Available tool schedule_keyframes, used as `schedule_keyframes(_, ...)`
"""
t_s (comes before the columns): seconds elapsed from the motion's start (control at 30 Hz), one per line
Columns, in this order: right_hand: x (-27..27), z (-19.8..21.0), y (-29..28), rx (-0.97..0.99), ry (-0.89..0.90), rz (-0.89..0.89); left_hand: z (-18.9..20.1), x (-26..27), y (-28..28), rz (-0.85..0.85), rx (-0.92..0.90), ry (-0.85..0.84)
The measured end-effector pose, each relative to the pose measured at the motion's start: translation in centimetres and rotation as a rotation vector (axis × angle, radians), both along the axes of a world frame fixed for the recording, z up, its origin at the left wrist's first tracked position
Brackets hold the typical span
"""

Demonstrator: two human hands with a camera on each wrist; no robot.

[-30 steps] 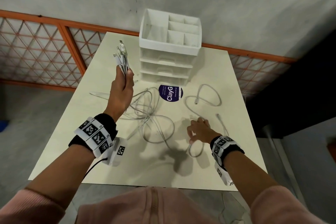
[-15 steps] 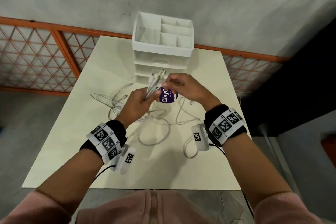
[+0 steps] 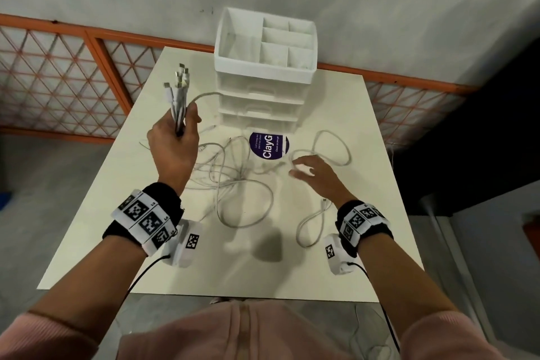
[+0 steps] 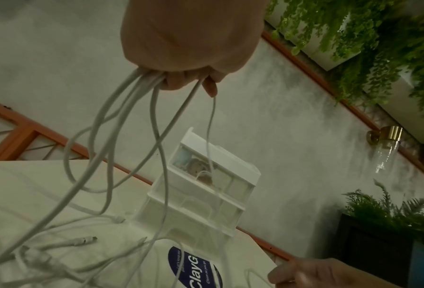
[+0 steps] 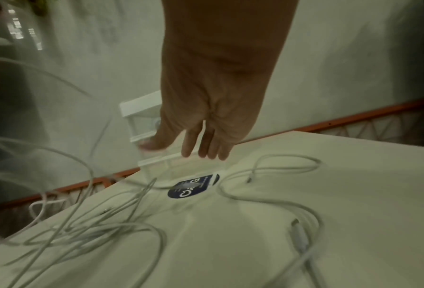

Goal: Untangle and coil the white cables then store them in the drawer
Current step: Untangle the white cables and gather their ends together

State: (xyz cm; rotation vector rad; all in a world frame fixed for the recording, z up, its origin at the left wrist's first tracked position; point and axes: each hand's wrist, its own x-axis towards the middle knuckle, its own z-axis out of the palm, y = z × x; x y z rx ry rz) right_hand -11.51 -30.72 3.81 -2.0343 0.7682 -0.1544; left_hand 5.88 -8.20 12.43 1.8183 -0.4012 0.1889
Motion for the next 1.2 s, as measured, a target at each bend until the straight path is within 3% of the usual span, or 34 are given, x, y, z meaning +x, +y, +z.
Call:
schedule_keyframes(0.07,-1.0,-0.6,-0.9,-0.089,-0.017,-0.135,-0.2,0.1,0.0,0.01,-0.011,0.011)
schedule_keyframes(0.27,-4.7,-4.4,-1.4,-0.147,0.467,-0.154,-1.3,-1.4,-0.9,-0.125,0.081,0.068)
schedule_keyframes(0.4,-5.2,-6.1,-0.5,-0.157,0.409,-0.253,-1.9,-2.6,-1.9,-0.247,0.234,0.072)
schedule_keyframes(0.53,-4.0,-4.7,-1.6,-0.169,0.454,-0.106,-2.2,-3.6,-2.7,-0.351,0.275,0.124)
schedule_keyframes(0.57,-3.6,-3.5,-1.9,-0.159,0.409,-0.06,-2.3,-3.6,-2.9,-0.385,0.263,0.161)
schedule_keyframes(0.7,-1.7,3.2,-1.5,0.123,-0.038,0.054,-2.3,-3.8,-3.1,-0.579,0.231,0.3)
schedule_keyframes(0.87,1.3,11.4,1.2,0.291,-0.326,0.165,-2.0,-4.7,-3.5,-0.741,0.133,0.423)
schedule_keyframes(1.03,4.0,14.3,3.4,0.234,-0.494,0.03,-0.5,-5.9,-3.8,-0.788,0.079,0.469)
schedule_keyframes(1.2,4.6,13.7,4.3,0.278,-0.478,0.054,0.5,-6.3,-3.3,-0.828,0.034,0.485)
